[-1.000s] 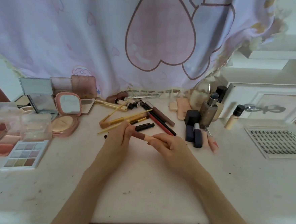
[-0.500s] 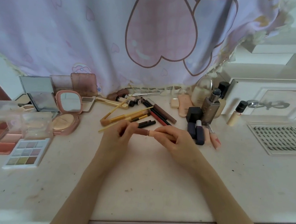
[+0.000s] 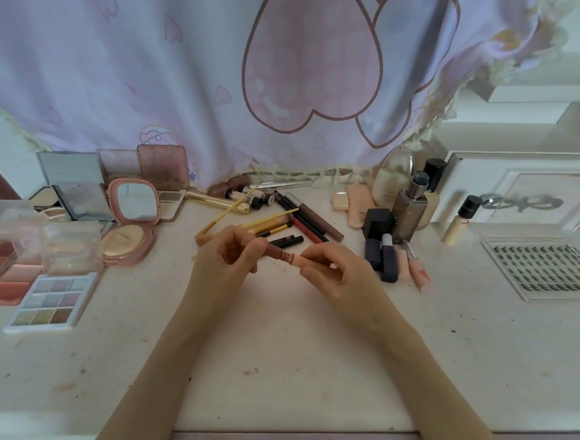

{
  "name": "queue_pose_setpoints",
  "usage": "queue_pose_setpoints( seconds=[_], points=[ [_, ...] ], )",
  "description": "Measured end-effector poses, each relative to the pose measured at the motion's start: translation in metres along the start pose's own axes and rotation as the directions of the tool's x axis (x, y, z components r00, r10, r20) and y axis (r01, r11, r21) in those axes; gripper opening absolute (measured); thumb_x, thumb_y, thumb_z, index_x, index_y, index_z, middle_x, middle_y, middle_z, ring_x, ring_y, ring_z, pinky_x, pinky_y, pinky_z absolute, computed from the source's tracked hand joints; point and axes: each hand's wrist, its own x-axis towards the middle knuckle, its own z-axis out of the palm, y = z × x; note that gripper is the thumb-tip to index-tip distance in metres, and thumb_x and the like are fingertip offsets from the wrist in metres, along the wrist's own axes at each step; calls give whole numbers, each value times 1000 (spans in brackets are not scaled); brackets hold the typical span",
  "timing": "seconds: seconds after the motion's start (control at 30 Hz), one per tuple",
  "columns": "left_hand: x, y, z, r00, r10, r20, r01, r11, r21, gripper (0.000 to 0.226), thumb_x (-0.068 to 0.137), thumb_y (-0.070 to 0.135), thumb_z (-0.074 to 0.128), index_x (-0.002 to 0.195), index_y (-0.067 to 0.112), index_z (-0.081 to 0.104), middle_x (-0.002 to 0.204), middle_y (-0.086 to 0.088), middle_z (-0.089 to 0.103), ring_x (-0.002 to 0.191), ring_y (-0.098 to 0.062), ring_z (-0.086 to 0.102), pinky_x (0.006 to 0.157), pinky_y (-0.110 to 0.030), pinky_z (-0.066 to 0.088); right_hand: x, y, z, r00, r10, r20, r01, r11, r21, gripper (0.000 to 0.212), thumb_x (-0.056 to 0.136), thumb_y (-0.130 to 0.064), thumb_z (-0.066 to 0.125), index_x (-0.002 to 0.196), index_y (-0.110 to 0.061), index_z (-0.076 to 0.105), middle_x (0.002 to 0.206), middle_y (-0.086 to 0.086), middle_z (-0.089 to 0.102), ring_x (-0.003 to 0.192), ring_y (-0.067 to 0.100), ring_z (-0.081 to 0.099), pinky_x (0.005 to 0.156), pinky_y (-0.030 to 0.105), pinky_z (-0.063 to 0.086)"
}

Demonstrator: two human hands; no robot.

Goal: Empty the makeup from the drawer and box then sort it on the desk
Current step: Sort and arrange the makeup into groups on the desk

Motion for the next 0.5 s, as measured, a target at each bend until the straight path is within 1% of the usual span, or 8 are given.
queue_pose_setpoints(
  seconds=[0.07, 0.13, 0.17, 0.2, 0.3, 0.37, 0.4, 0.5],
  points=[
    [0, 0, 0, 1000, 4, -29, -3, 1000, 29, 18, 88, 15, 54, 72, 8, 52, 64, 11, 68, 56, -13, 52, 56, -19, 44, 0, 1, 3, 999, -32, -2, 31, 995, -93, 11, 87, -17, 61, 91, -27, 58, 83, -22, 49, 84, 1, 47, 74, 11, 37],
    [0, 1, 1, 998, 16, -56, -13, 999, 53, 21, 87, 19, 56, 69, 9, 53, 63, 10, 67, 67, -32, 57, 64, -37, 48, 0, 2, 5, 999, -51, 16, 53, 985, -161, 13, 87, -18, 61, 90, -29, 55, 83, -23, 46, 84, 2, 44, 75, 13, 35],
    [-1, 1, 1, 997, 29, -73, -24, 998, 60, 21, 86, 19, 58, 67, 11, 53, 63, 10, 68, 71, -36, 59, 67, -42, 48, 0, 3, 6, 998, -62, 21, 65, 980, -187, 13, 87, -19, 61, 89, -30, 53, 82, -25, 44, 84, 0, 43, 75, 13, 34],
    [-2, 2, 2, 995, 40, -86, -35, 997, 67, 22, 85, 19, 59, 65, 14, 53, 62, 10, 68, 71, -36, 59, 66, -42, 48, 0, 3, 6, 997, -73, 23, 76, 976, -205, 14, 86, -19, 61, 89, -30, 52, 82, -26, 43, 83, -2, 42, 75, 12, 33],
    [-2, 3, 2, 991, 70, -111, -62, 995, 73, 21, 84, 18, 62, 64, 16, 55, 63, 9, 68, 62, -27, 53, 56, -24, 43, -1, 4, 8, 995, -96, 7, 96, 972, -215, 10, 86, -19, 61, 89, -27, 56, 82, -24, 44, 83, -2, 42, 75, 11, 33],
    [-2, 4, 2, 992, 74, -99, -72, 997, 25, 17, 80, 28, 61, 71, 14, 58, 66, 6, 69, 62, -18, 55, 56, -18, 43, -2, 5, 9, 995, -101, -16, 96, 975, -202, 9, 86, -18, 62, 90, -26, 57, 83, -22, 45, 84, 0, 44, 73, 9, 34],
    [-2, 5, 2, 994, 73, -79, -75, 997, -15, 15, 79, 29, 60, 78, 14, 59, 68, 5, 69, 64, -11, 59, 59, -16, 44, -2, 5, 9, 994, -104, -31, 96, 976, -195, 10, 86, -18, 62, 89, -27, 57, 83, -22, 46, 84, 0, 44, 73, 8, 34],
    [-2, 3, 2, 996, 88, 22, -87, 994, -68, 12, 82, 13, 59, 93, 12, 62, 79, 10, 68, 86, -2, 64, 71, -15, 47, -2, 7, 7, 992, -110, -60, 97, 979, -178, 10, 86, -17, 63, 89, -26, 59, 83, -20, 49, 82, -1, 46, 73, 6, 35]
  ],
)
